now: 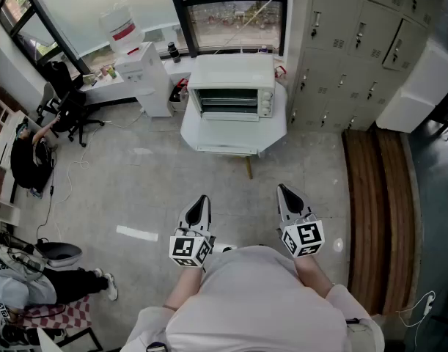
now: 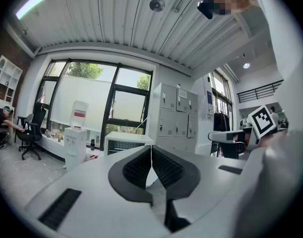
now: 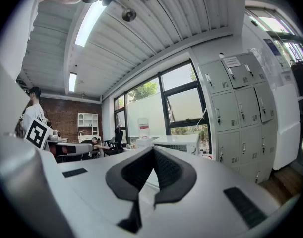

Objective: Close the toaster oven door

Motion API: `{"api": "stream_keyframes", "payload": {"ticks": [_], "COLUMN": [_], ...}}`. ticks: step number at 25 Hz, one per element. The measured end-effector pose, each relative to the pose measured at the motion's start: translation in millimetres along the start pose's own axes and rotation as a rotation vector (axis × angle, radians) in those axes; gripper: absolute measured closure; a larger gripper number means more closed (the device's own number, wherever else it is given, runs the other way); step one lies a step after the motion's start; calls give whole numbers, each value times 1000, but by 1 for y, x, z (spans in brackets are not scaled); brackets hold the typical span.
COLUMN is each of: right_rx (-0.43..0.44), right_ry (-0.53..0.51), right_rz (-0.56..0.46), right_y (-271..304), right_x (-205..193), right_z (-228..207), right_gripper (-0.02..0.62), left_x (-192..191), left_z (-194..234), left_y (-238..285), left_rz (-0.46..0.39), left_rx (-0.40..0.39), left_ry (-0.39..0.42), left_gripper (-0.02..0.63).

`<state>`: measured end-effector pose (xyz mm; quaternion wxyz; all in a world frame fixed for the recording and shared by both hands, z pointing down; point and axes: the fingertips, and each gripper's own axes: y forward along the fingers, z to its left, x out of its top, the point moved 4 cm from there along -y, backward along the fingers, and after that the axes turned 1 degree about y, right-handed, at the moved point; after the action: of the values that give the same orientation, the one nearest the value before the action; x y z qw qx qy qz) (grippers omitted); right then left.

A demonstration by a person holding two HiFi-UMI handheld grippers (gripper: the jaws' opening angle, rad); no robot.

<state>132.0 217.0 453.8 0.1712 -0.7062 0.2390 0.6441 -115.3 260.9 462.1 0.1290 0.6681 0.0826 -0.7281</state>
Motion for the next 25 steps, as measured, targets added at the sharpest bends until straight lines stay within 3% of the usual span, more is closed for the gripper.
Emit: {"api": "stream_keyframes", "payload": {"ticks": [25], "right_rx": [21], "right_ry": [-23], "right_rz": [-19], "right_y": [3], "right_x": [8], "right_z": [-28], "right_gripper": [588], "left_x": [5], "left_z": [-22], "left_y": [18], "left_rz": [1], "left_rx": [34], "left_ry": [13], "left_gripper": [584]}}
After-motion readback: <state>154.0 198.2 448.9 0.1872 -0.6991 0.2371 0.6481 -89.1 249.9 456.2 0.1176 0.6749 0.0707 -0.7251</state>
